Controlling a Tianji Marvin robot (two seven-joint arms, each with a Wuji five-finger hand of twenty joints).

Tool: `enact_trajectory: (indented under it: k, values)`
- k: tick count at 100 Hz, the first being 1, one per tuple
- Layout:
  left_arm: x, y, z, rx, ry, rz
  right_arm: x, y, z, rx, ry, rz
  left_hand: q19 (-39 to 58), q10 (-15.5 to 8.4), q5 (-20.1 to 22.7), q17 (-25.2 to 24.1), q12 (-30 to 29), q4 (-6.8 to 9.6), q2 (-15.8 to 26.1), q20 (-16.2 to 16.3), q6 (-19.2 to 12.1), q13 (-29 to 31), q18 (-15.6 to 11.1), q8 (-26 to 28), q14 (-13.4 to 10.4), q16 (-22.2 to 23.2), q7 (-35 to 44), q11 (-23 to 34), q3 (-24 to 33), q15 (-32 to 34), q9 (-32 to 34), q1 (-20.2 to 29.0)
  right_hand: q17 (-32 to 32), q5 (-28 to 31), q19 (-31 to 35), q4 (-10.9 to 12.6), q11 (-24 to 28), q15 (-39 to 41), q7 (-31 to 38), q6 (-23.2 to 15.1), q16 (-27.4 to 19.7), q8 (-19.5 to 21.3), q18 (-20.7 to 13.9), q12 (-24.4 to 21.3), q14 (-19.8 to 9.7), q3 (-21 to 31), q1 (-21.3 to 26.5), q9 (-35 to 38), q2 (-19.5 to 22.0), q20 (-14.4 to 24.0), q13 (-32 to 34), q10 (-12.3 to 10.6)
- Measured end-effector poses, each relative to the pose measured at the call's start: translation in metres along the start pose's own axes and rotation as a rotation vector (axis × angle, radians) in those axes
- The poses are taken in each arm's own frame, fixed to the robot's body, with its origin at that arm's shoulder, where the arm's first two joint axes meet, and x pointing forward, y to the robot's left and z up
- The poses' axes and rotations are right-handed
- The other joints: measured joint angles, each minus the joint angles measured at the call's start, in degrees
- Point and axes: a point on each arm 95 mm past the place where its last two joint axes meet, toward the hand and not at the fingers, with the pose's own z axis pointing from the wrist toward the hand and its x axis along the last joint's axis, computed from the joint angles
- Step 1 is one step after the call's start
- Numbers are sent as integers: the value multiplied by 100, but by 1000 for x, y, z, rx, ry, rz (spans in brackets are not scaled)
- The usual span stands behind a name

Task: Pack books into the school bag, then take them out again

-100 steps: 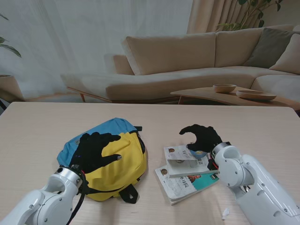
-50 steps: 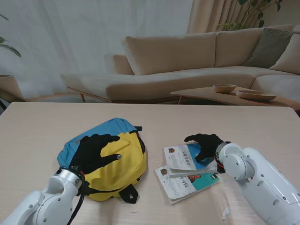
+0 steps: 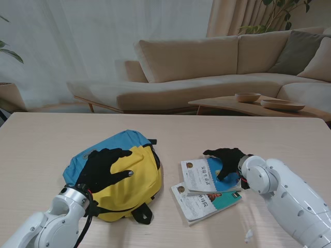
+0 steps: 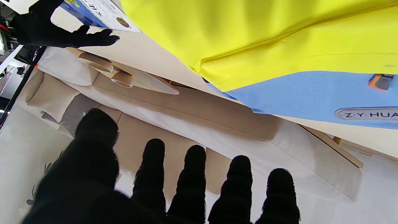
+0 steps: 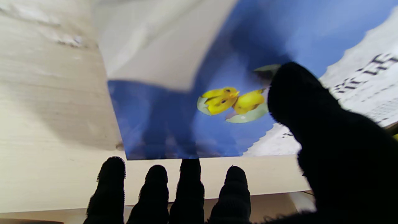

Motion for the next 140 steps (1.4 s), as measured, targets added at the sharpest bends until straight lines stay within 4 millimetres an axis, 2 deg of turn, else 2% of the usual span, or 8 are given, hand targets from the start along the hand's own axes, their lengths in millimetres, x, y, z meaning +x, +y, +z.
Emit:
enact_trajectory:
  k: [16,34,45,60,83,92,105,140]
  values:
    - [0,0,-1,12,5,0,-1,0,4,-82,7,-8,-1,1,0,11,0,0,0,15,2,47,5,-11,13,0,0,0,2,4,2,0,174,0,211,-162,2295,905,628,0,493,717,271,897,60,215,-2,691,-405,88,514,-40]
    - [1,0,-2,23,13,6,2,0,8,-115,16,-23,-2,1,0,13,0,0,0,17,3,47,6,-20,16,0,0,0,6,4,2,0,294,17,494,-427,2883,2144,1929,110,1153,90,481,1617,66,504,-9,789,-884,294,774,-56]
    - [0,0,-3,26,13,10,2,1,11,-139,22,-30,-2,1,0,13,0,0,0,19,4,47,6,-21,17,0,0,0,6,4,2,0,360,270,561,-496,3043,2808,2638,323,1494,-388,583,2066,59,508,-9,1078,-1105,370,976,-56]
    - [0,0,-4,30,10,12,3,0,13,-185,27,-34,-5,1,0,13,0,0,0,21,4,47,6,-22,18,0,0,0,7,4,2,0,440,911,631,-642,3206,3216,3733,459,1698,-414,638,2313,55,642,-9,1447,-1284,395,1208,-56]
    - [-1,0,-4,28,10,16,4,0,15,-196,29,-25,-6,1,0,13,0,1,0,22,4,47,7,-58,18,0,0,0,8,4,2,0,481,1341,634,-649,3283,3340,5134,305,1741,446,639,2410,41,730,-9,1539,-1314,432,1288,-23]
    - [-1,0,-4,28,9,17,4,-1,15,-221,29,-22,-6,1,0,13,0,1,0,23,4,47,7,-68,19,0,0,0,8,4,2,0,577,1553,655,-1194,3356,3510,5354,188,1823,955,640,2431,16,855,113,1799,-1305,438,1559,-15]
    - [-2,0,-4,27,8,19,6,-1,18,-262,37,-20,-6,1,0,13,0,1,0,26,5,46,7,-69,19,0,0,0,8,4,2,0,730,2020,763,-1475,3605,3904,5529,72,2001,1478,703,2654,-1,909,439,2277,-1298,452,2029,-12]
    - [-2,0,-6,26,6,24,8,-3,19,-359,60,-18,-71,1,0,13,0,1,0,28,5,43,7,-71,20,0,0,0,8,4,2,0,1264,3001,1144,-1461,4062,5055,6021,-275,1937,2068,962,3504,354,1291,900,3420,-1251,731,3026,-12]
